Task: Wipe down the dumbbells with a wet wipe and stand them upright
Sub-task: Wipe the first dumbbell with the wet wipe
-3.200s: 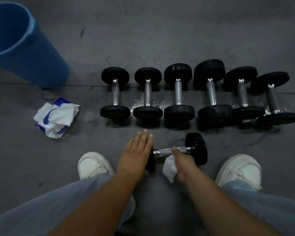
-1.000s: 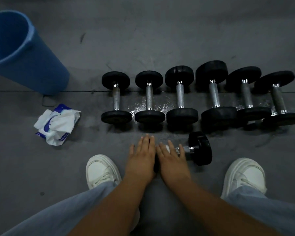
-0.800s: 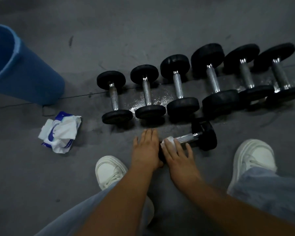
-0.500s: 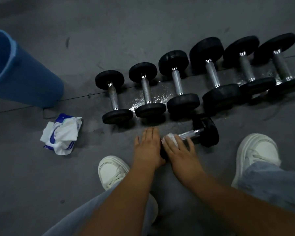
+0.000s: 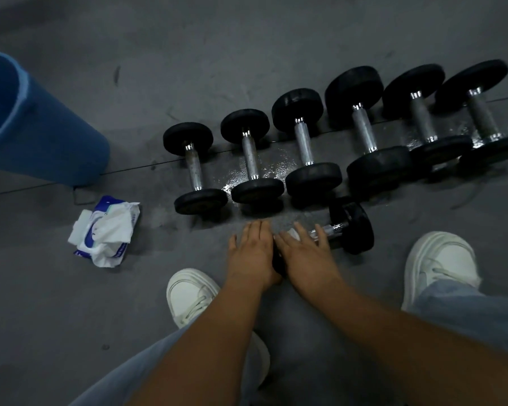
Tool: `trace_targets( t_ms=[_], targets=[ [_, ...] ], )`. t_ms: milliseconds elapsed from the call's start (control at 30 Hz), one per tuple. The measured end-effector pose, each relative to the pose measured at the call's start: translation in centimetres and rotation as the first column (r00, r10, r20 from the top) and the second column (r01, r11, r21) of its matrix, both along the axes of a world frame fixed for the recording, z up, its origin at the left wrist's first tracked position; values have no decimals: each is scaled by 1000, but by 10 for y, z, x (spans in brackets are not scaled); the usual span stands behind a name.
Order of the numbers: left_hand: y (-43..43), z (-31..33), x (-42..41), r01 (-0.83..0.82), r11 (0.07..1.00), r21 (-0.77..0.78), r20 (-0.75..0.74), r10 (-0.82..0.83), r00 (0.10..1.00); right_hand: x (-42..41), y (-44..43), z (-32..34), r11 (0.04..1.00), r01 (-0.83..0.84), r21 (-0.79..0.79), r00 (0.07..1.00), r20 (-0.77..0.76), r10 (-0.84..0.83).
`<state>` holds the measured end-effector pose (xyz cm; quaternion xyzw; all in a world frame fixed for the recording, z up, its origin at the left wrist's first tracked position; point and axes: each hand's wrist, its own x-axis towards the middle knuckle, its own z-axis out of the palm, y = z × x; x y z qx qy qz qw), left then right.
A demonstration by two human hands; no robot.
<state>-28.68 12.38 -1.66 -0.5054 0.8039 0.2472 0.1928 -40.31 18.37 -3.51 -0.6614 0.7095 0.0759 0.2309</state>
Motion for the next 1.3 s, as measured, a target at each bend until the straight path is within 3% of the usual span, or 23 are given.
trace_targets(
  t_ms=[167, 300, 567, 633, 667, 700, 733, 767, 800, 833, 867, 900, 967, 1033, 1133, 1300],
  targets=[
    [1, 0, 0, -5, 1000, -30, -21, 5, 1000, -3, 5, -4, 996, -31, -89, 999, -18, 30],
    [2, -2, 1, -11, 1000, -19, -16, 10, 1000, -7, -16, 4, 997, -58, 47, 998, 14, 58],
    [-1, -1, 1, 0, 1000, -14, -7, 0, 1000, -4, -12, 3, 1000, -27, 16, 999, 44, 26],
    [-1, -1, 1, -6, 1000, -3, -14, 6, 1000, 4, 0, 5, 997, 48, -66, 997, 67, -44],
    [-1, -1, 1, -11, 1000, -8, -21, 11, 1000, 9, 11, 7, 974, 178, -141, 977, 148, -157],
    [-2, -1, 1, -14, 1000, -12, -27, 14, 1000, 17, 25, 10, 905, 379, -194, 901, 300, -313],
    [-2, -1, 1, -12, 1000, -9, -26, 11, 1000, 26, 35, 17, 786, 613, -82, 718, 473, -510],
    [-2, -1, 1, -4, 1000, -7, -18, 4, 1000, 33, 36, 21, 583, 800, 143, 416, 569, -710],
    [-1, -1, 1, 0, 1000, -11, -10, 0, 1000, 37, 31, 23, 337, 849, 408, 56, 564, -824],
    [1, -1, 0, -2, 1000, -17, -7, 2, 1000, 37, 22, 20, 121, 760, 638, -279, 490, -826],
    [3, -1, 0, -11, 1000, -17, -13, 11, 1000, 36, 11, 15, -21, 601, 799, -536, 383, -752],
    [4, -1, 0, -22, 1000, -16, -22, 22, 1000, 34, 1, 15, -75, 463, 883, -690, 306, -656],
    [4, -1, 0, -29, 999, -24, -30, 28, 999, 33, -10, 15, -131, 343, 930, -793, 212, -571],
    [2, -2, 0, -24, 999, -39, -29, 23, 999, 33, -10, 14, -134, 348, 928, -774, 204, -599],
    [3, -3, -1, -33, 997, -63, -38, 30, 999, 25, -17, 9, -128, 406, 905, -671, 200, -714],
    [7, -3, 1, -36, 998, -45, -51, 33, 998, 18, -15, 2, -140, 444, 885, -647, 208, -734]
  ],
)
